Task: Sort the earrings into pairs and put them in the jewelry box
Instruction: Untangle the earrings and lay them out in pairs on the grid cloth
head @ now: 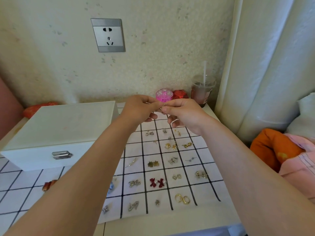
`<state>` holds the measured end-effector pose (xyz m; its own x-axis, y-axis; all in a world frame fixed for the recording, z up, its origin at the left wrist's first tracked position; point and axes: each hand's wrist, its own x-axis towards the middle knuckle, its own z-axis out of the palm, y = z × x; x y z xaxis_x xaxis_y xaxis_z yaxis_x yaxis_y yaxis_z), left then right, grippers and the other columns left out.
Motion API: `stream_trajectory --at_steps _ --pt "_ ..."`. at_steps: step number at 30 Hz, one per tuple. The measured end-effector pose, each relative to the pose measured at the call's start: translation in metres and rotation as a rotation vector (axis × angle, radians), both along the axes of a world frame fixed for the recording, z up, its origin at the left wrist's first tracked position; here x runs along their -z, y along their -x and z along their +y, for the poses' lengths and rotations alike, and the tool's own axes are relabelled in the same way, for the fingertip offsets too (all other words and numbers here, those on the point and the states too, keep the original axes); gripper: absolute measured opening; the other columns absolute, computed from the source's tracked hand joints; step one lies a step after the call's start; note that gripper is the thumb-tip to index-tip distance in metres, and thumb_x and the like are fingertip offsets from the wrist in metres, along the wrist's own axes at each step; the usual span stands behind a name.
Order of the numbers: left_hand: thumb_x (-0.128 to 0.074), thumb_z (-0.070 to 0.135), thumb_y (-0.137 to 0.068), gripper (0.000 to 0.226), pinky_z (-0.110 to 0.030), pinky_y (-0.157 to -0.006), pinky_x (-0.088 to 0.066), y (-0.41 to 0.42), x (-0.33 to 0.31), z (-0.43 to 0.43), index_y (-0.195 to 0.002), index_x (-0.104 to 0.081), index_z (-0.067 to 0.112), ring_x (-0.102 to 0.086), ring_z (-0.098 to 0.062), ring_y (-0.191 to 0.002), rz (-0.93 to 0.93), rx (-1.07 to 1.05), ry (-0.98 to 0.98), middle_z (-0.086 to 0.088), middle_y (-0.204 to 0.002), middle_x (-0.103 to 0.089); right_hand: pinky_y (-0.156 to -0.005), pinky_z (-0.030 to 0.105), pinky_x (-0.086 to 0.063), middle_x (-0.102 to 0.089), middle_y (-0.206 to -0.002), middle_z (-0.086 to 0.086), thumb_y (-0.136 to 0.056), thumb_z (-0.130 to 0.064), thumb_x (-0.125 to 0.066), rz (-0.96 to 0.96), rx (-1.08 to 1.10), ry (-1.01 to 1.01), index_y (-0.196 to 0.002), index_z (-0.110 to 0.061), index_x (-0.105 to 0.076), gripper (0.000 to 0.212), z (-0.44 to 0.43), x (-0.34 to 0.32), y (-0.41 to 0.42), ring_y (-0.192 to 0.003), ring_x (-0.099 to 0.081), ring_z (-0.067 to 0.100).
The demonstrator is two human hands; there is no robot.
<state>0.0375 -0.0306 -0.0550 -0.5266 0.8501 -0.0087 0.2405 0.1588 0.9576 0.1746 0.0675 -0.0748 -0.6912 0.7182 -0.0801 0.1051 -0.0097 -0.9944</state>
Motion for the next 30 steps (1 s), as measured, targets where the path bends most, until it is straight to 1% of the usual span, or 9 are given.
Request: stream_trajectory --at_steps 3,5,8,12,17,19,22,27,30 --pt "-0.064 0.03 -0.094 0.016 -0.026 -0.066 -0.054 0.003 0.002 0.01 -0.097 -0.074 0.017 -0.066 -0.01 -0.068 0.033 0.039 0.022 0.004 -0.087 -0.076 -0.048 0.026 -0.05 -0.07 -0.086 0.007 -0.09 -0.009 -0.072 -0.02 0.045 -0.024 -0.104 -0.007 -0.072 0.014 0.005 0.003 -0.001 -0.055 -0.061 0.015" --pt "-0.061 0.028 -0.096 0.017 -0.025 -0.069 -0.049 0.009 0.008 0.017 -0.101 -0.074 0.019 -0.065 -0.009 -0.078 0.209 0.055 0.048 0.007 -0.093 -0.073 -0.046 0.026 -0.048 -0.07 -0.084 0.003 -0.091 -0.013 -0.072 -0.129 0.089 -0.172 -0.096 -0.014 -0.073 0.005 0.012 0.005 -0.003 -0.054 -0.062 0.015" --pt "-0.061 0.023 -0.095 0.018 -0.022 -0.084 -0.04 0.015 0.023 0.023 -0.109 -0.072 0.025 -0.058 -0.006 -0.095 0.522 0.096 0.162 0.01 -0.102 -0.067 -0.051 0.021 -0.044 -0.07 -0.082 -0.007 -0.091 -0.022 -0.072 -0.374 0.099 -0.493 -0.09 -0.021 -0.074 0.002 0.028 0.011 -0.002 -0.055 -0.063 0.009" --pt "-0.06 0.023 -0.095 0.023 -0.023 -0.086 -0.042 0.018 0.042 0.027 -0.116 -0.069 0.027 -0.059 -0.01 -0.104 0.641 0.184 0.306 0.008 -0.115 -0.067 -0.067 0.024 -0.045 -0.068 -0.087 -0.012 -0.09 -0.029 -0.072 -0.495 -0.007 -0.609 -0.091 -0.024 -0.076 0.005 0.038 0.019 0.011 -0.08 -0.062 0.006" --pt "-0.058 0.025 -0.095 0.027 -0.025 -0.081 -0.044 0.028 0.053 0.028 -0.122 -0.063 0.028 -0.057 -0.01 -0.093 0.666 0.124 0.276 0.01 -0.11 -0.064 -0.069 0.024 -0.044 -0.065 -0.091 -0.011 -0.089 -0.029 -0.073 -0.579 -0.135 -0.629 -0.081 -0.032 -0.071 0.008 0.036 0.034 0.028 -0.085 -0.062 0.007" --pt "-0.061 0.026 -0.094 0.026 -0.025 -0.083 -0.045 0.03 0.056 0.027 -0.119 -0.064 0.03 -0.057 -0.01 -0.094 0.654 0.121 0.261 0.01 -0.113 -0.065 -0.076 0.028 -0.05 -0.065 -0.098 -0.008 -0.088 -0.031 -0.074 -0.601 -0.147 -0.663 -0.089 -0.03 -0.074 0.002 0.035 0.039 0.031 -0.089 -0.063 0.011" --pt "-0.065 0.027 -0.093 0.03 -0.024 -0.084 -0.044 0.029 0.058 0.026 -0.122 -0.066 0.032 -0.058 -0.01 -0.102 0.658 0.162 0.264 0.01 -0.121 -0.064 -0.088 0.031 -0.054 -0.066 -0.105 -0.007 -0.086 -0.031 -0.076 -0.601 -0.098 -0.682 -0.109 -0.027 -0.074 0.023 0.036 0.04 0.03 -0.096 -0.065 0.011" --pt "-0.066 0.035 -0.091 0.025 -0.028 -0.084 -0.045 0.028 0.064 0.027 -0.116 -0.07 0.035 -0.054 -0.016 -0.112 0.754 0.209 0.3 0.003 -0.119 -0.062 -0.088 0.031 -0.054 -0.071 -0.1 -0.013 -0.086 -0.026 -0.076 -0.606 -0.034 -0.69 -0.1 -0.031 -0.076 0.014 0.042 0.037 0.021 -0.094 -0.064 0.005" --pt "-0.068 0.034 -0.09 0.018 -0.033 -0.084 -0.051 0.028 0.063 0.028 -0.106 -0.074 0.032 -0.054 -0.015 -0.106 0.794 0.182 0.315 0.005 -0.11 -0.064 -0.086 0.031 -0.054 -0.071 -0.102 -0.012 -0.087 -0.026 -0.075 -0.632 -0.059 -0.701 -0.103 -0.032 -0.077 0.017 0.041 0.04 0.019 -0.096 -0.065 0.008"
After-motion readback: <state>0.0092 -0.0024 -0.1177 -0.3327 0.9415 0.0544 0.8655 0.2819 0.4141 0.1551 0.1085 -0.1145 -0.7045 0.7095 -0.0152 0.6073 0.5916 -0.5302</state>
